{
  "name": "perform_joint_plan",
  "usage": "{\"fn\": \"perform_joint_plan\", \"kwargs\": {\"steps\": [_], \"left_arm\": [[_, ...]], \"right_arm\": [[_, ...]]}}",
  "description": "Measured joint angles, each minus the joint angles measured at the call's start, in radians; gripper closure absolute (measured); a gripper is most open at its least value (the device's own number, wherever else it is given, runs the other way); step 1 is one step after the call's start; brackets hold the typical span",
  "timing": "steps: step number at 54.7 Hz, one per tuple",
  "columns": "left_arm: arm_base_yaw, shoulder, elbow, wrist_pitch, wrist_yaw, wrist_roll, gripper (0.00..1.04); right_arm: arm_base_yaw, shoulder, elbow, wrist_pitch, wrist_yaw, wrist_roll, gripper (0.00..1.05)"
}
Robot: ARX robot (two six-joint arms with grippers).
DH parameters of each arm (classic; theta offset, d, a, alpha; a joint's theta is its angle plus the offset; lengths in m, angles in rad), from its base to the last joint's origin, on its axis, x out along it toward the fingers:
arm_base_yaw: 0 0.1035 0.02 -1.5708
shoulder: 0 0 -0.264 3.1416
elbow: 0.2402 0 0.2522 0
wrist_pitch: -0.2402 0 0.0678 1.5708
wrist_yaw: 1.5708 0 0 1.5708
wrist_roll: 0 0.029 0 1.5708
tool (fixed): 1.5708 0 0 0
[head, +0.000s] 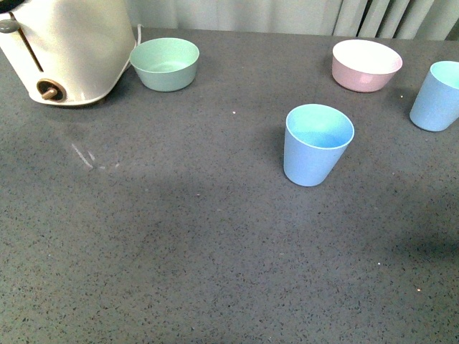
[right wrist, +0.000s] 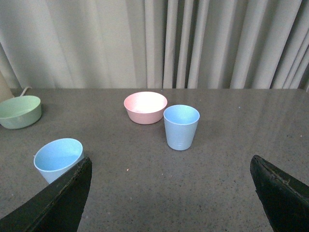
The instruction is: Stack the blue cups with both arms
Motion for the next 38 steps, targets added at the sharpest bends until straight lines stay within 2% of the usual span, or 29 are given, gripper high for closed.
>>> {"fn": "perform_joint_plan", "kwargs": {"steps": [2,4,9,15,19,38], "left_arm": [[0.059,-0.086,-0.129,0.166,0.015,0.046,0.41],[0.107,-0.165,-0.215,0.241,0.043,0.074,0.48],[0.198,-0.355,-0.378,0.273,0.111,0.107,0.66],[0.233,-0.444,-0.488,0.290,0.145,0.120,0.84],[0.255,-0.491,-0.568,0.294,0.176,0.125,1.02],[0.323,-0.710,-0.743,0.259,0.239,0.132,1.03]], "right_arm": [[0.000,0.000,0.000,0.000,0.002,0.000,0.09],[0.000,0.000,0.000,0.000,0.002,0.000,0.09],[0.000,0.000,0.000,0.000,0.002,0.000,0.09],[0.000,0.000,0.000,0.000,0.001,0.000,0.09],[0.000,0.000,0.000,0.000,0.002,0.000,0.09],[0.000,0.000,0.000,0.000,0.002,0.000,0.09]]}}
